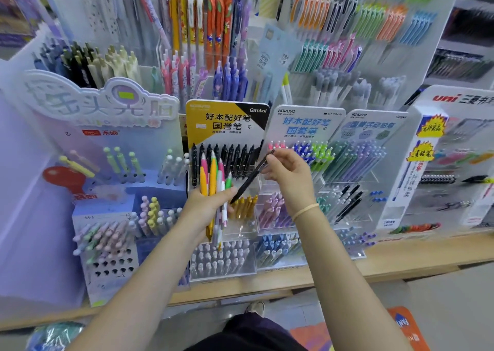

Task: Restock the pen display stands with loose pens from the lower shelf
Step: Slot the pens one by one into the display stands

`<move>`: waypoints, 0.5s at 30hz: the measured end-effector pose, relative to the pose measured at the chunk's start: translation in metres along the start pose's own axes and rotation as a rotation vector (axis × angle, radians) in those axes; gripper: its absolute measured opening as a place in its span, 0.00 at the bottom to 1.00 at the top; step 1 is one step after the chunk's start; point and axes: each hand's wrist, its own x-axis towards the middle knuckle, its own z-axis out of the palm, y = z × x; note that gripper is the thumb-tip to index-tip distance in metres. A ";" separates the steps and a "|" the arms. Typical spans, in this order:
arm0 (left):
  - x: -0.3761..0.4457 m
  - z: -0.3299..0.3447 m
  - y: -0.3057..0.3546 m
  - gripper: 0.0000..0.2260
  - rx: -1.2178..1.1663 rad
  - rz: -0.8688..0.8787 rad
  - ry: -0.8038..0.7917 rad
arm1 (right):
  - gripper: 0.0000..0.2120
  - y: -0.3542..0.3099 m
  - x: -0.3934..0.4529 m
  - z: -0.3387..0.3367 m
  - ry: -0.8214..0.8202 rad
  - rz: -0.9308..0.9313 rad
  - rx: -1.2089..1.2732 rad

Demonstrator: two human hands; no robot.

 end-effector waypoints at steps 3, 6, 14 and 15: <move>0.006 0.007 -0.002 0.12 -0.004 0.006 -0.015 | 0.04 -0.004 0.009 -0.010 0.085 -0.105 0.020; 0.009 0.015 -0.005 0.11 -0.002 -0.009 -0.018 | 0.07 -0.006 0.017 -0.016 0.111 -0.186 -0.028; 0.016 0.030 -0.006 0.12 -0.032 -0.031 -0.017 | 0.07 0.008 0.043 -0.013 0.089 -0.284 -0.348; 0.015 0.031 -0.004 0.12 -0.038 -0.030 -0.020 | 0.06 0.009 0.046 -0.013 0.088 -0.282 -0.372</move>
